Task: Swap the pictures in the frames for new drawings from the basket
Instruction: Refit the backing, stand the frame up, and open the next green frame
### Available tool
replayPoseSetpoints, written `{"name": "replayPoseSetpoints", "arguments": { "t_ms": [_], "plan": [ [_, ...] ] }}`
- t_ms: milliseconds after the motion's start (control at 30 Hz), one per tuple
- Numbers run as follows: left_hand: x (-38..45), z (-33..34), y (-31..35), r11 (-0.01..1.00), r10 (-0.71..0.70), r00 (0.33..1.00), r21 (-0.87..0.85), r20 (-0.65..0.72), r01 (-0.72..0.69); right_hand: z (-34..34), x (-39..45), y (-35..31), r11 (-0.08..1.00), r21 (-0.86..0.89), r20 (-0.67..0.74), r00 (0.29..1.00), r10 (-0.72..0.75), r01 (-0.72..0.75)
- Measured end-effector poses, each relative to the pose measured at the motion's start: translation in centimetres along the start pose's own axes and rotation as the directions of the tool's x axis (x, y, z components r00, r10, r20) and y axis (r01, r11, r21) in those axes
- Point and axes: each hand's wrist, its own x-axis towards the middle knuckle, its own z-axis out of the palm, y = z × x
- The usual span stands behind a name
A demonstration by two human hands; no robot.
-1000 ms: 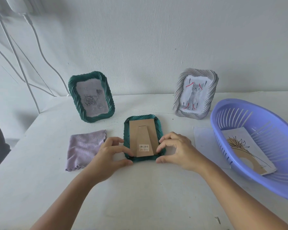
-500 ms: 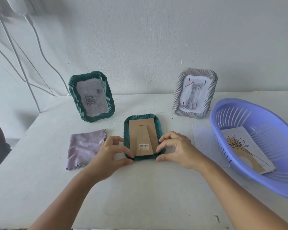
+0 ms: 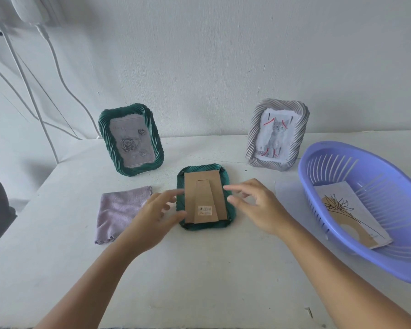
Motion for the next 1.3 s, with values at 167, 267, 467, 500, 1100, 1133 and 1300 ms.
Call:
{"name": "replayPoseSetpoints", "arguments": {
  "t_ms": [167,267,467,500,1100,1133,1300],
  "plan": [
    [3.6,0.5,1.2,0.973,-0.115,0.989,0.191,-0.088,0.13,0.9,2.7,-0.2,0.915,-0.374,-0.047,0.988,0.148,-0.155],
    [5.1,0.9,1.0,0.946,-0.142,0.987,0.284,-0.08,0.159,1.8,3.6,0.0,0.809,-0.565,0.002,0.98,0.2,-0.164],
    [5.6,1.4,0.6,0.924,-0.101,0.99,0.36,-0.095,0.129,2.5,3.4,0.2,0.763,-0.626,-0.049,0.985,0.165,-0.159],
    [5.7,1.5,0.7,0.925,-0.099,0.991,0.358,-0.095,0.126,2.5,3.3,0.2,0.765,-0.624,-0.05,0.985,0.165,-0.16],
    [5.6,3.1,1.6,0.977,-0.072,0.987,0.187,-0.145,0.098,2.7,2.6,-2.6,0.784,-0.612,-0.103,0.994,0.049,-0.102],
    [5.6,3.1,1.7,0.979,-0.078,0.986,0.175,-0.147,0.104,3.1,2.8,-3.0,0.786,-0.612,-0.062,0.996,0.062,-0.087],
    [5.7,3.1,1.5,0.981,-0.093,0.985,0.153,-0.148,0.115,4.7,3.2,-4.1,0.706,-0.705,-0.014,0.997,0.08,-0.067]
  ]
}}
